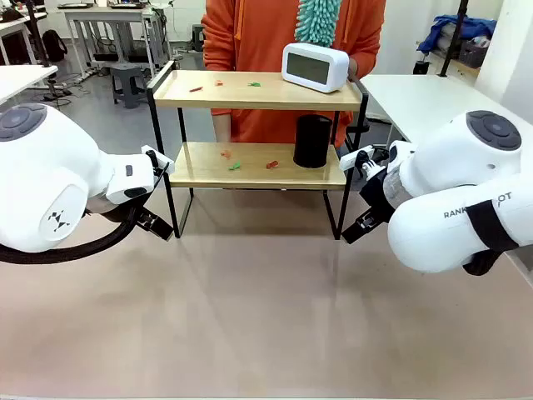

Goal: Clean the shelf.
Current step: Pick up the Duster from the human.

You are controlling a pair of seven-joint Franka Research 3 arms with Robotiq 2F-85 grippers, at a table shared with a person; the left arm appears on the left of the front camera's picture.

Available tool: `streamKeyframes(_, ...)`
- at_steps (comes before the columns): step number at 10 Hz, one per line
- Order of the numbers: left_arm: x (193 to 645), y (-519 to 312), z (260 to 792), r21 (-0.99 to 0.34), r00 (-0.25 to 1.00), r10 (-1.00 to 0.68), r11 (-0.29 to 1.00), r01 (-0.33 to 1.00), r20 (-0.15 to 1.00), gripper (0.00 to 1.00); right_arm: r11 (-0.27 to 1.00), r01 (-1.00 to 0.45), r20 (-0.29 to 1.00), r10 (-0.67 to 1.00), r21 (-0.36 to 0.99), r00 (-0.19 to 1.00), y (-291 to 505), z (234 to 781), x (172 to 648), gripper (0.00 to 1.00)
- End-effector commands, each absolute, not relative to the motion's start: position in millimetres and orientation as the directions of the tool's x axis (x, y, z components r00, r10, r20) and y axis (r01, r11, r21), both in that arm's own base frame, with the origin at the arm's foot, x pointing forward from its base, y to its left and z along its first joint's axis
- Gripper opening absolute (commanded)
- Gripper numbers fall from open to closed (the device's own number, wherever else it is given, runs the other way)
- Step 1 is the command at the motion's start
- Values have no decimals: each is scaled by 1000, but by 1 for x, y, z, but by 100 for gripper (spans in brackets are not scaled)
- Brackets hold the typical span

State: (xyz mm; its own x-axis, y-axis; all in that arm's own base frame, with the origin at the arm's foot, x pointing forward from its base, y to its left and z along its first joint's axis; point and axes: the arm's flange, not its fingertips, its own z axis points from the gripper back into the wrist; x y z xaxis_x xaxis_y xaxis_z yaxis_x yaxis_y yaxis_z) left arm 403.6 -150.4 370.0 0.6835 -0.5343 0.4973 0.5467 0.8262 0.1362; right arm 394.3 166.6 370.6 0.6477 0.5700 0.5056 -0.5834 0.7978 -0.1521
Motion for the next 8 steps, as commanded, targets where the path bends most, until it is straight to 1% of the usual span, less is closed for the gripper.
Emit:
streamKeyframes(1, 404, -150, 370, 136, 683, -534, 826, 547, 497, 100, 798, -583, 506, 570, -152, 648, 167, 371, 394, 100)
streamKeyframes(8, 404, -150, 370, 136, 683, -534, 826, 547, 497, 100, 798, -583, 506, 570, -152, 648, 167, 371, 394, 100)
